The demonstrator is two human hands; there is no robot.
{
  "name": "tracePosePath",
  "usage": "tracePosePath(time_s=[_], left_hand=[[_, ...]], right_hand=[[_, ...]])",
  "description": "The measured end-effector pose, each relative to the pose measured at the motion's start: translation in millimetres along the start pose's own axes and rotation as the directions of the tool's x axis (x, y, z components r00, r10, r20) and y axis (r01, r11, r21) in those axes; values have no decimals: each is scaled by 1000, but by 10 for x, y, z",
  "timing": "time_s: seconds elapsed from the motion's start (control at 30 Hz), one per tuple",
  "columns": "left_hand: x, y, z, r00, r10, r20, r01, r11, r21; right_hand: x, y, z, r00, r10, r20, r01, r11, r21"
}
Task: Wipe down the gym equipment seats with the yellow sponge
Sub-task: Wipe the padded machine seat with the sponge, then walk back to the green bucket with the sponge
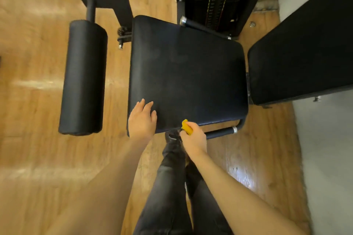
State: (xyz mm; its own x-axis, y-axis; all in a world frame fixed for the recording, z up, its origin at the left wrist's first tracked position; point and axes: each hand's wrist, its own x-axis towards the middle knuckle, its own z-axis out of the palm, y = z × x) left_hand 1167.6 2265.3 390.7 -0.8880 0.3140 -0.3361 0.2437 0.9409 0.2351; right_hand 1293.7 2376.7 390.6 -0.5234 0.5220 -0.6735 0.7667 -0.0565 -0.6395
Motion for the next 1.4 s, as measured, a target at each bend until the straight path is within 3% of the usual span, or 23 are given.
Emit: tracePosePath(time_s=[0.17, 0.43, 0.7, 0.93, 1.07, 1.2, 1.4], left_hand=[[-480, -219, -245, 989, -147, -33, 141, 981, -132], [-1146, -741, -544, 938, -340, 60, 335, 854, -397], [-1603, -2060, -725, 836, -530, 145, 518, 675, -525], [-2232, -3618, -776, 770, -538, 341, 630, 562, -535], [-2530, -4439, -864, 673, -656, 342, 674, 353, -649], [-2959, -4934, -775, 482, -799, 359, 648, 49, -760], [-3343, -5796, -492, 221, -818, 531, 584, -325, -744]], right_hand=[[-253, -351, -268, 987, -158, 7, 158, 986, -49], [-884, -616, 48, 887, -367, 281, 444, 845, -298], [-1384, -944, 1284, 786, -384, 484, 602, 653, -460], [-1715, -1240, 2715, 709, -247, 660, 685, 463, -563], [-1835, -1355, 3456, 681, -254, 687, 725, 364, -585], [-2041, -1442, 4142, 670, -196, 716, 732, 337, -593], [-2203, -1606, 5392, 586, -81, 806, 810, 97, -579]])
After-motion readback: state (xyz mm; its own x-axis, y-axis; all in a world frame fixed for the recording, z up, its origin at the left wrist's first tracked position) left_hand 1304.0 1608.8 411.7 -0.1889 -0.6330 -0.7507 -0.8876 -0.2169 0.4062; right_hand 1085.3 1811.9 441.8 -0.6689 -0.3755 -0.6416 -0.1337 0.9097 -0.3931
